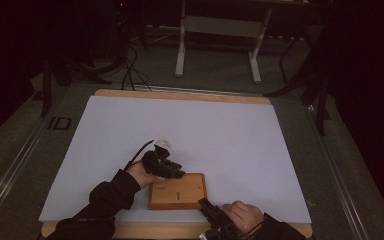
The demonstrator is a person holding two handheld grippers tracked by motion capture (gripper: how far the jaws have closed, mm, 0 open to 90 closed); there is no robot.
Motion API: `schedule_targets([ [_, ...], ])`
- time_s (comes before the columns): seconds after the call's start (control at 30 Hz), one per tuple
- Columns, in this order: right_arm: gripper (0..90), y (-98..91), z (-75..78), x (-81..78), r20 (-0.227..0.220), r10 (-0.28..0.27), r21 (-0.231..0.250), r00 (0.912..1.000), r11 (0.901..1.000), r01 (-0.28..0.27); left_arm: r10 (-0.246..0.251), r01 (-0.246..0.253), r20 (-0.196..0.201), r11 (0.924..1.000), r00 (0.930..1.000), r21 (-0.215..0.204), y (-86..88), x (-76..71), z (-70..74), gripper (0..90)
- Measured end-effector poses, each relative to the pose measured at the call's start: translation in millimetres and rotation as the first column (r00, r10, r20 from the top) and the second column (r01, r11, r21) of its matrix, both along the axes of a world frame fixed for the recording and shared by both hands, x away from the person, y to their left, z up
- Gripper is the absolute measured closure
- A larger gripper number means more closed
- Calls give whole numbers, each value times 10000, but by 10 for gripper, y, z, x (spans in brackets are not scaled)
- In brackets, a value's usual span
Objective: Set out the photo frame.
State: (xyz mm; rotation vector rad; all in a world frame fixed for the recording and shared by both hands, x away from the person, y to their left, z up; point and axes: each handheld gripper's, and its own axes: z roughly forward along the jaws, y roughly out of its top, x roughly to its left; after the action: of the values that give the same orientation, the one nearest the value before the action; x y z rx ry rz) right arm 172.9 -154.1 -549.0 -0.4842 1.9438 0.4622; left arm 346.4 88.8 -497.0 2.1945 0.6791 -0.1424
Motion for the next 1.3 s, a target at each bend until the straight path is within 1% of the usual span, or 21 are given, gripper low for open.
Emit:
schedule_targets([
  [0.03,693,1,12,5,-36,-33,17,10000,10000,34,16,-3,378,9994,9993,-352,5,-34,58,498],
  [0.1,695,0,57,23,-241,-82,112,9997,9999,85,-269,301,718,9985,9971,-448,9,-84,138,308],
  [0.13,695,1,72,33,-301,-67,158,9995,9998,72,-343,394,994,9980,9945,-498,7,-120,187,219],
  [0.17,696,1,96,45,-409,-67,172,9991,9998,74,-217,310,1426,9975,9895,-633,13,-161,232,186],
  [0.23,697,2,138,65,-646,-105,253,9979,9996,122,-24,223,2372,9964,9715,-814,32,-241,323,146],
  [0.27,697,0,169,83,-818,-86,280,9966,9995,109,49,186,2692,9962,9631,-846,44,-268,357,145],
  [0.3,698,1,191,94,-901,-104,292,9959,9995,131,179,122,2925,9948,9561,-1006,62,-291,386,145],
  [0.33,698,1,219,111,-1067,-96,284,9942,9995,126,262,115,3019,9924,9530,-1226,84,-300,406,145],
  [0.37,698,-1,245,127,-1213,-102,268,9926,9995,136,329,94,2971,9901,9543,-1399,107,-300,420,145],
  [0.43,698,-2,306,167,-1527,-71,270,9883,9996,114,462,78,3074,9850,9505,-1721,154,-299,427,119],
  [0.47,699,-2,340,187,-1683,-107,248,9857,9996,151,550,-14,3055,9849,9506,-1729,176,-298,428,108],
  [0.53,699,-4,401,233,-1987,-63,289,9800,9995,123,639,-43,3133,9823,9475,-1875,221,-306,424,84],
  [0.63,703,-5,488,309,-2478,-26,415,9688,9991,133,663,-30,3186,9807,9456,-1954,278,-325,430,81],
  [0.77,704,-7,591,404,-2943,13,364,9557,9993,98,676,-22,3441,9824,9365,-1868,353,-367,460,81],
  [0.83,703,-17,627,453,-3133,121,303,9496,9995,-28,665,74,3581,9795,9313,-2014,391,-384,481,81],
  [0.93,704,-18,692,523,-3620,64,434,9321,9990,100,685,164,3671,9746,9277,-2233,454,-411,518,81],
  [1.0,705,-7,731,557,-3824,24,388,9240,9992,135,665,148,3760,9777,9242,-2093,481,-424,531,80],
  [1.07,705,-4,780,615,-4137,43,415,9104,9990,142,700,94,3840,9795,9207,-2010,507,-436,531,68],
  [1.17,706,-3,837,694,-4431,143,418,8963,9991,48,728,59,3794,9793,9224,-2022,539,-456,528,24],
  [1.23,705,-4,879,755,-4717,169,450,8816,9990,49,592,279,3923,9767,9179,-2127,564,-483,527,21],
  [1.3,705,2,913,805,-4959,178,467,8682,9989,62,526,321,4046,9793,9130,-1999,585,-514,530,16],
])
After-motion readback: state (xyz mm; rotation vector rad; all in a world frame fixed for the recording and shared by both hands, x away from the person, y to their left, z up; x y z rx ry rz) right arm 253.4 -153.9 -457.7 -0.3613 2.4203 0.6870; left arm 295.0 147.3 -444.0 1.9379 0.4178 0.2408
